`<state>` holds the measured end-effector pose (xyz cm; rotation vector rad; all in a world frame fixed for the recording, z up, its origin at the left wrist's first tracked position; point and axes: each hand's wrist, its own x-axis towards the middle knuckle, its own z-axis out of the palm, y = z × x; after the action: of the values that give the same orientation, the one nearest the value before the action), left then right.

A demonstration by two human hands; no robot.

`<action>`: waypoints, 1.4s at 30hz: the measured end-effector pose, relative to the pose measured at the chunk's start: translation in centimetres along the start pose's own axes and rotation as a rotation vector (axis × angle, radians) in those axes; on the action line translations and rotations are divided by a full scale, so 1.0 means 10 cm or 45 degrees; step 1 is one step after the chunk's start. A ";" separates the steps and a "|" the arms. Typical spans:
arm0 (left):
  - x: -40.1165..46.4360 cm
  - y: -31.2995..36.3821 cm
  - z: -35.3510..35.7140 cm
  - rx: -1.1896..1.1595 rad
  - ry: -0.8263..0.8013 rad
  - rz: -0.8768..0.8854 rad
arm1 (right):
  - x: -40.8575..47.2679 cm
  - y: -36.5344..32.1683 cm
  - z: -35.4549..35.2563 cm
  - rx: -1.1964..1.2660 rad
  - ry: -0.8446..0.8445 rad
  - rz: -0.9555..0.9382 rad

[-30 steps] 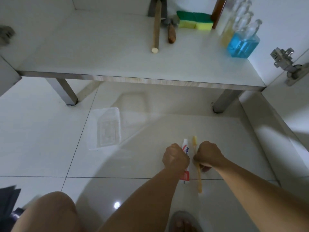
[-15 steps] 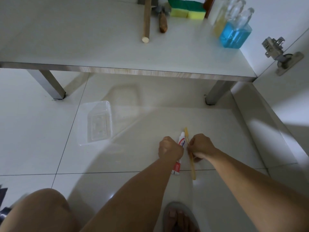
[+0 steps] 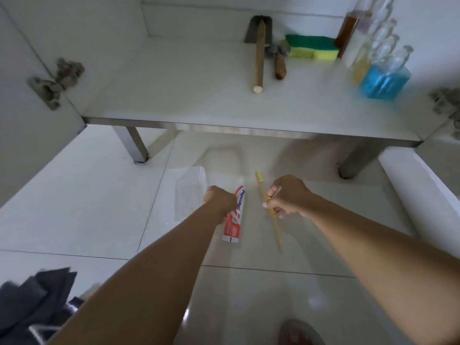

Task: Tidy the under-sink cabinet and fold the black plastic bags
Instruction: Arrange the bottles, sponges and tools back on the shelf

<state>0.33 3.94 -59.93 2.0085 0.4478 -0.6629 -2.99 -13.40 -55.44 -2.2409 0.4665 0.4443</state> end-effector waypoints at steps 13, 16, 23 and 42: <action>0.47 -0.42 -1.32 -0.343 0.241 -0.221 | 0.50 -1.25 1.05 -0.067 -0.266 -0.116; 0.59 -0.49 -1.35 -0.263 0.240 -0.213 | 0.56 -1.29 1.21 -0.097 -0.298 -0.073; 0.66 -0.42 -1.30 0.342 0.378 -0.096 | 0.71 -1.23 1.41 -0.251 -0.233 -0.123; 0.61 -0.28 -1.45 -0.215 0.404 -0.046 | 0.75 -1.33 1.34 -0.223 0.081 -0.187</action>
<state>7.47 18.19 -59.63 1.9522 0.7054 -0.3143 7.55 3.67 -58.85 -2.4448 0.3027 0.3496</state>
